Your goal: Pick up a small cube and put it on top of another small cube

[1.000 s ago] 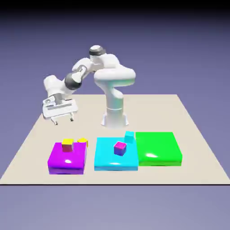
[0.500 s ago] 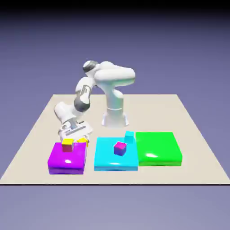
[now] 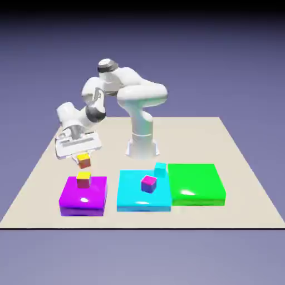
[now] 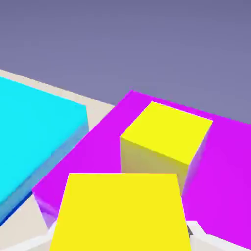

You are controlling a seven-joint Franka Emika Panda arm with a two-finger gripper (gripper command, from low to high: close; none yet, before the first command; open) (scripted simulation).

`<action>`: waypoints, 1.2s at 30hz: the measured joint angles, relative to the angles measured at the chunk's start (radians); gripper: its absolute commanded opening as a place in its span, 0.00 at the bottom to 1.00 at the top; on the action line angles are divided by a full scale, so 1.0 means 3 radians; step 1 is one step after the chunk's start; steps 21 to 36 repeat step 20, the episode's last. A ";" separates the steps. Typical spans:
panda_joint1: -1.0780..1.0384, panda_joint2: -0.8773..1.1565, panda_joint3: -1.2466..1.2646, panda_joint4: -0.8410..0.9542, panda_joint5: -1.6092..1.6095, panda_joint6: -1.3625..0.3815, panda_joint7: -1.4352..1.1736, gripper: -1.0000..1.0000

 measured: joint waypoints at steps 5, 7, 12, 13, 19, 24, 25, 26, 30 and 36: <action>0.0245 0.0159 0.0201 -0.0009 0.0020 0.0388 0.0444 0.00; 0.0486 0.0213 0.0019 0.0081 -0.0156 0.0581 0.0574 0.00; 0.1059 0.0342 -0.0412 0.0295 -0.0573 0.1039 0.0883 1.00; 0.1059 0.0342 -0.0412 0.0295 -0.0571 0.1041 0.0881 1.00; 0.0456 0.0206 0.0042 0.0070 -0.0133 0.0558 0.0557 1.00; 0.0335 0.0179 0.0133 0.0024 -0.0045 0.0462 0.0492 1.00; 0.0335 0.0179 0.0133 0.0024 -0.0045 0.0462 0.0492 1.00; 0.0335 0.0179 0.0133 0.0024 -0.0045 0.0462 0.0492 1.00; 0.0335 0.0179 0.0133 0.0024 -0.0045 0.0462 0.0492 1.00; 0.0335 0.0179 0.0133 0.0024 -0.0045 0.0462 0.0492 1.00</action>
